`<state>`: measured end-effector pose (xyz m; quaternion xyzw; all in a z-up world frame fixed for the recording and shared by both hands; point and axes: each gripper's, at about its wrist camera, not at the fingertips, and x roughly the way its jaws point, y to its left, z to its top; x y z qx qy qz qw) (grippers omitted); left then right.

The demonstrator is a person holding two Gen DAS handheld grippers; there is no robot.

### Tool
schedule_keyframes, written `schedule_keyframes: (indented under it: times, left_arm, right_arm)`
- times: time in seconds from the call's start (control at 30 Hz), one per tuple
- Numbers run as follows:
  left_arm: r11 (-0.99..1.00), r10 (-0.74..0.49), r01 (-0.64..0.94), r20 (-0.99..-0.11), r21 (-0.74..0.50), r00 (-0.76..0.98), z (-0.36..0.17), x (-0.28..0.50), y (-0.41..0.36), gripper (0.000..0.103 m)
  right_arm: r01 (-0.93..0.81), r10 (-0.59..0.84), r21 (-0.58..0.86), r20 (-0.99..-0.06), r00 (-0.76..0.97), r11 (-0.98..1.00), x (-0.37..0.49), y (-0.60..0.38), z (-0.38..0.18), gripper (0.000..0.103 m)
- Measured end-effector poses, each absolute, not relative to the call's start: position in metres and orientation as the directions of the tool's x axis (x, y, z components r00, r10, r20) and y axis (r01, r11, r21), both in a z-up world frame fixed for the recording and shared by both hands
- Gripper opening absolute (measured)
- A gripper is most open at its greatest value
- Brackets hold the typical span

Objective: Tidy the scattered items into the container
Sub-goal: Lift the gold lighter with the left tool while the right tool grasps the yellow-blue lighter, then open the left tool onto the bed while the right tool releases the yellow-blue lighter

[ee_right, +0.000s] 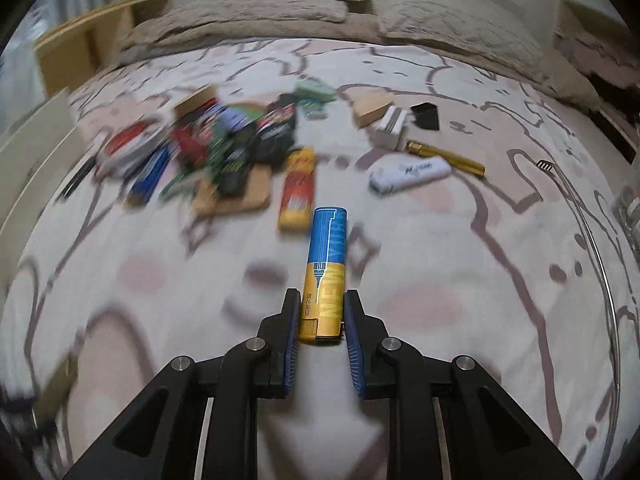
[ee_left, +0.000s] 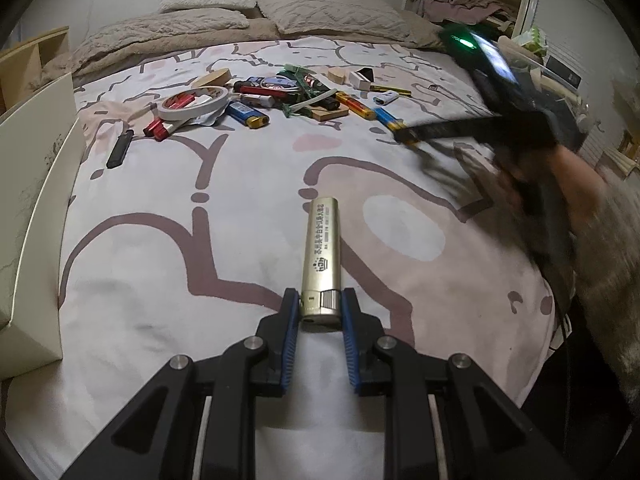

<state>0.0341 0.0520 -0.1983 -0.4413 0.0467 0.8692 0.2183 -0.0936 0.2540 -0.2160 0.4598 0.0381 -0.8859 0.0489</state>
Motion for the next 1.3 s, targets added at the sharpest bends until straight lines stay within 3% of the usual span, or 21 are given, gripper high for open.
schedule_keyframes:
  times: [0.73, 0.8, 0.83, 0.87, 0.97, 1.0, 1.03, 1.07, 1.13, 1.3]
  left_arm:
    - [-0.927, 0.274, -0.371, -0.790, -0.063, -0.549, -0.198, 0.049, 0.047, 0.024]
    - [-0.930, 0.270, -0.360, -0.790, -0.067, -0.551, -0.199, 0.050, 0.046, 0.038]
    - [-0.933, 0.268, -0.354, -0.789, -0.069, -0.553, -0.199, 0.050, 0.046, 0.054]
    - [-0.935, 0.266, -0.348, -0.789, -0.071, -0.554, -0.200, 0.051, 0.046, 0.064]
    - [-0.937, 0.249, -0.345, -0.791, -0.051, -0.559, -0.200, 0.052, 0.049, 0.065]
    - [-0.938, 0.243, -0.345, -0.791, -0.044, -0.562, -0.200, 0.052, 0.050, 0.065]
    - [-0.938, 0.241, -0.345, -0.791, -0.041, -0.563, -0.201, 0.052, 0.050, 0.066]
    - [-0.938, 0.239, -0.344, -0.790, -0.039, -0.564, -0.201, 0.052, 0.050, 0.067]
    - [-0.941, 0.235, -0.338, -0.789, -0.037, -0.567, -0.201, 0.051, 0.049, 0.072]
    - [-0.960, 0.195, -0.278, -0.785, -0.030, -0.588, -0.203, 0.043, 0.038, 0.079]
  right_arm:
    - [0.374, -0.243, 0.013, -0.781, -0.575, -0.927, 0.048, 0.227, -0.209, 0.022]
    - [0.382, -0.244, 0.002, -0.772, -0.587, -0.924, 0.052, 0.223, -0.209, 0.022]
    - [0.387, -0.254, 0.006, -0.765, -0.592, -0.922, 0.054, 0.222, -0.209, 0.022]
    - [0.388, -0.259, 0.013, -0.763, -0.592, -0.922, 0.054, 0.222, -0.210, 0.022]
    - [0.377, -0.259, 0.018, -0.756, -0.601, -0.926, 0.054, 0.222, -0.213, 0.023]
    - [0.375, -0.255, 0.012, -0.755, -0.604, -0.927, 0.054, 0.222, -0.213, 0.025]
    - [0.369, -0.240, -0.002, -0.755, -0.610, -0.930, 0.053, 0.221, -0.213, 0.034]
    - [0.357, -0.218, -0.023, -0.755, -0.619, -0.934, 0.053, 0.220, -0.213, 0.055]
    - [0.334, -0.171, -0.069, -0.751, -0.637, -0.940, 0.052, 0.220, -0.214, 0.077]
    - [0.322, -0.155, -0.071, -0.765, -0.625, -0.944, 0.048, 0.229, -0.214, 0.083]
